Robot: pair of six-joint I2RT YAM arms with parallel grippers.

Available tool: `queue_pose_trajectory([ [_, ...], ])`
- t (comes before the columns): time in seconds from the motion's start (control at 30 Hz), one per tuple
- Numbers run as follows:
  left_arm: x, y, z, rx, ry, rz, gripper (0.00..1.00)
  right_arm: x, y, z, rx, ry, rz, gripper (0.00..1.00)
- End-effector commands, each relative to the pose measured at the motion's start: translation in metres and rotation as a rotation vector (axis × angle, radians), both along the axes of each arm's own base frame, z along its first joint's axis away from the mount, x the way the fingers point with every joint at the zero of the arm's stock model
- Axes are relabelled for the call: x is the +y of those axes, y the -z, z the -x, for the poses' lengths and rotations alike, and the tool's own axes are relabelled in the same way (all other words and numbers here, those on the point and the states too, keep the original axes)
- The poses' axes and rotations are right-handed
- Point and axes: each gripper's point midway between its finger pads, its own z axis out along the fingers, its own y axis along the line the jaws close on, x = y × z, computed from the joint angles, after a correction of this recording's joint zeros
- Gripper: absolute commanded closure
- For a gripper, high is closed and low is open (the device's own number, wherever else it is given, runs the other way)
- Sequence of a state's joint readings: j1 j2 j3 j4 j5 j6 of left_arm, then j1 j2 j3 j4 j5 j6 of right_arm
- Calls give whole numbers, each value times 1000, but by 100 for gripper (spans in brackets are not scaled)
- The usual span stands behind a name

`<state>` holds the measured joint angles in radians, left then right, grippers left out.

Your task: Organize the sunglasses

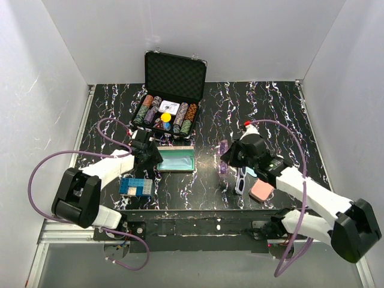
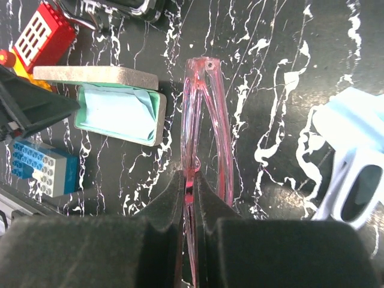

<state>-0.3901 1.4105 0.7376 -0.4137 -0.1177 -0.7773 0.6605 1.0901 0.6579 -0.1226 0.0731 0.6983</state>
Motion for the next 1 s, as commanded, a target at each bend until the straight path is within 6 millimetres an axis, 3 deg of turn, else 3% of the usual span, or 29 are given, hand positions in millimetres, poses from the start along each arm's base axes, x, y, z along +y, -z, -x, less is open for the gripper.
queue_pose_trajectory([
  [0.0, -10, 1, -6, -35, 95, 24, 60, -21, -23, 1, -92, 42, 25, 99],
  [0.13, -12, 14, -6, 1, 153, 1, 79, -32, -37, 6, -135, 58, 29, 99],
  [0.33, -29, 21, -4, 10, 271, 38, 96, -41, -48, 14, -189, 29, 49, 99],
  [0.5, -53, 13, -2, -54, 411, 3, 98, -38, -57, 25, -282, -114, 85, 99],
  [0.63, -89, 11, 9, -88, 595, -39, 98, -39, -63, 33, -329, -177, 106, 99],
  [0.8, -133, 8, 27, -109, 816, 6, 98, -24, -66, 56, -370, -364, 70, 99],
  [0.9, -150, 11, 36, -101, 916, 42, 95, -14, -59, 74, -353, -493, 42, 99],
  [0.97, -156, 14, 41, -105, 965, 32, 86, -9, -56, 84, -340, -559, 27, 99],
])
